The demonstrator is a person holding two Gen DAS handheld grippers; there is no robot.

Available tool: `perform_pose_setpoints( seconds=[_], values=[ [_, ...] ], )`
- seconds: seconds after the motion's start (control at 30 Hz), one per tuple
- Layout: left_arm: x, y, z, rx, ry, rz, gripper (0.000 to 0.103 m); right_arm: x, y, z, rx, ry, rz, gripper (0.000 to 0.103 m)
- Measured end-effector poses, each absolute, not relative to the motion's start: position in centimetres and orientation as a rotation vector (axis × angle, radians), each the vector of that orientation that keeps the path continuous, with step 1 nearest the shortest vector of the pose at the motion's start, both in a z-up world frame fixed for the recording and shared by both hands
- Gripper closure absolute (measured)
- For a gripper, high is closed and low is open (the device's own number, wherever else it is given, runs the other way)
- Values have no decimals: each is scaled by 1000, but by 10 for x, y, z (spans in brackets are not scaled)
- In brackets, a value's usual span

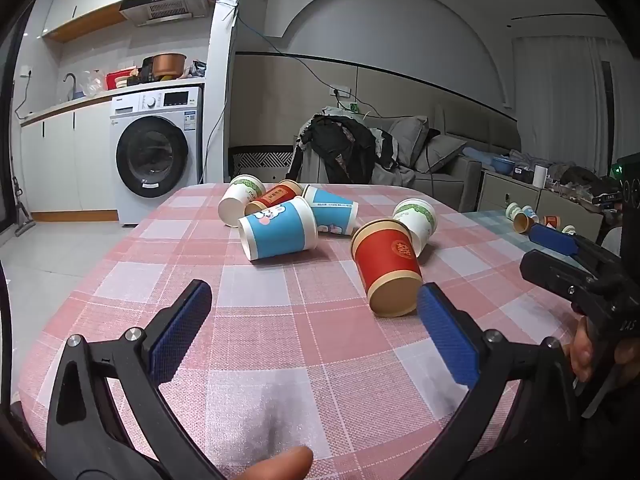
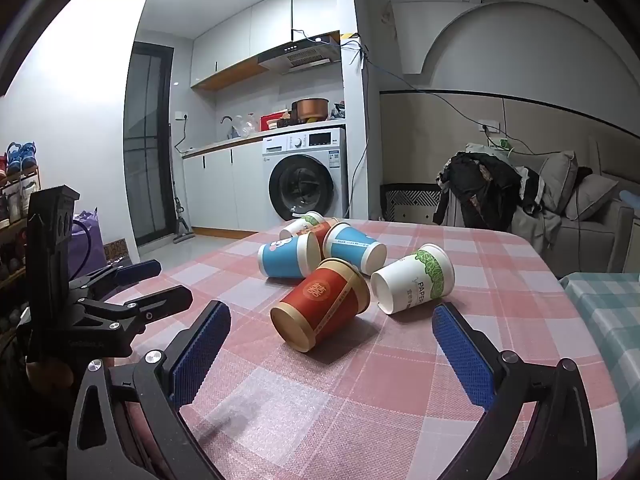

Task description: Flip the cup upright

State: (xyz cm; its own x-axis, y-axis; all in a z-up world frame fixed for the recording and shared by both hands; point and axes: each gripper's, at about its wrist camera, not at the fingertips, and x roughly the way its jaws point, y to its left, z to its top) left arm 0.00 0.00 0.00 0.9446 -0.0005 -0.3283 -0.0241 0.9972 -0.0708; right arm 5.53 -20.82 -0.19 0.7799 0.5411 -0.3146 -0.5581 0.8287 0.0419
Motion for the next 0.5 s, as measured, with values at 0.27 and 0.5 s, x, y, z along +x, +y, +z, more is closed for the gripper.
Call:
perform_pose_setpoints(
  seconds=[0.27, 0.5],
  values=[
    [-1, 0, -2, -68, 326, 19, 1, 55, -208, -2, -52, 323, 597, 0],
    [3, -4, -2, -46, 340, 49, 1, 55, -208, -1, -54, 325, 596, 0]
  ],
)
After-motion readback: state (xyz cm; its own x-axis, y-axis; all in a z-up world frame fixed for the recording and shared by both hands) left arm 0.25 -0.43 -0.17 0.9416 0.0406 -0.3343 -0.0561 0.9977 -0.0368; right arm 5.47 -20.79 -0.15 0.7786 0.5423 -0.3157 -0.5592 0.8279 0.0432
